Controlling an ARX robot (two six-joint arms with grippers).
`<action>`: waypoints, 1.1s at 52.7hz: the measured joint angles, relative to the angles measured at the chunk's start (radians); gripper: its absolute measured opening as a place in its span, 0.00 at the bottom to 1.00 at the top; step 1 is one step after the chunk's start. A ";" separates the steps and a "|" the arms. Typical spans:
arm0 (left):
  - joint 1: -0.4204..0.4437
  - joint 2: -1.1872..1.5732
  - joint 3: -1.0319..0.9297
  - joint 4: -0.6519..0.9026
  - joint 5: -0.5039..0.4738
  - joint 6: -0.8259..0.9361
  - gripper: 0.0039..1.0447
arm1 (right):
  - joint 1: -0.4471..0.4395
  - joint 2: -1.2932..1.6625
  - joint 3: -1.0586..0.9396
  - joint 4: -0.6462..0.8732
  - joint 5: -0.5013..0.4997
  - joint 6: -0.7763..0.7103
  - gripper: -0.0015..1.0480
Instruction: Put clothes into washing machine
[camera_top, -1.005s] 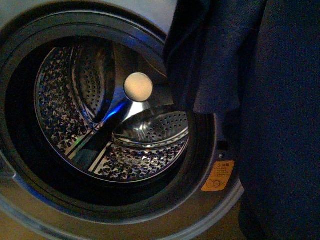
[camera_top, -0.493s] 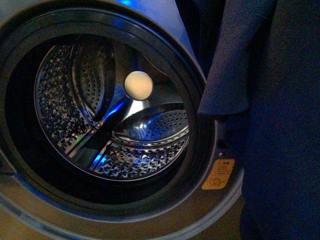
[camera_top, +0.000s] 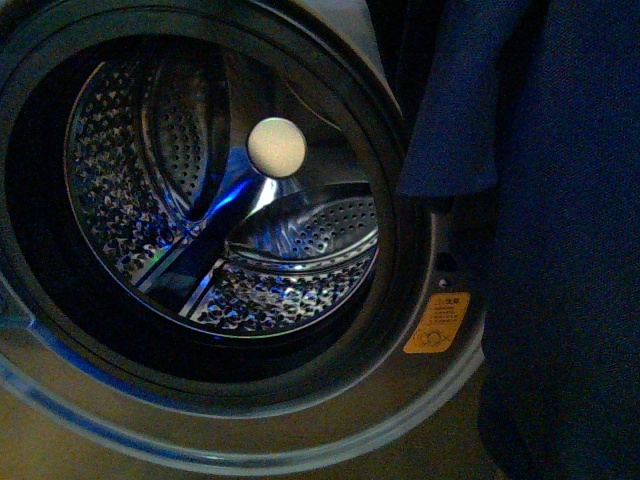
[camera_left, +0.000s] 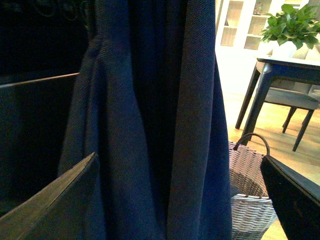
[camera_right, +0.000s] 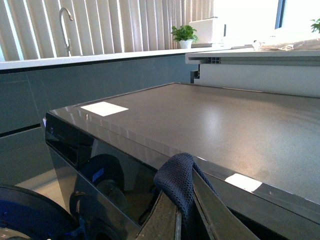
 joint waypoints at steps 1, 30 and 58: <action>-0.018 0.016 0.017 -0.010 -0.010 0.003 0.94 | 0.000 0.000 0.000 0.000 0.000 0.000 0.03; -0.300 0.185 0.153 -0.041 -0.310 0.101 0.94 | 0.000 0.000 0.000 0.000 0.001 0.000 0.03; -0.323 0.364 0.217 -0.175 -0.505 0.299 0.94 | 0.000 0.000 0.000 0.000 0.004 0.000 0.03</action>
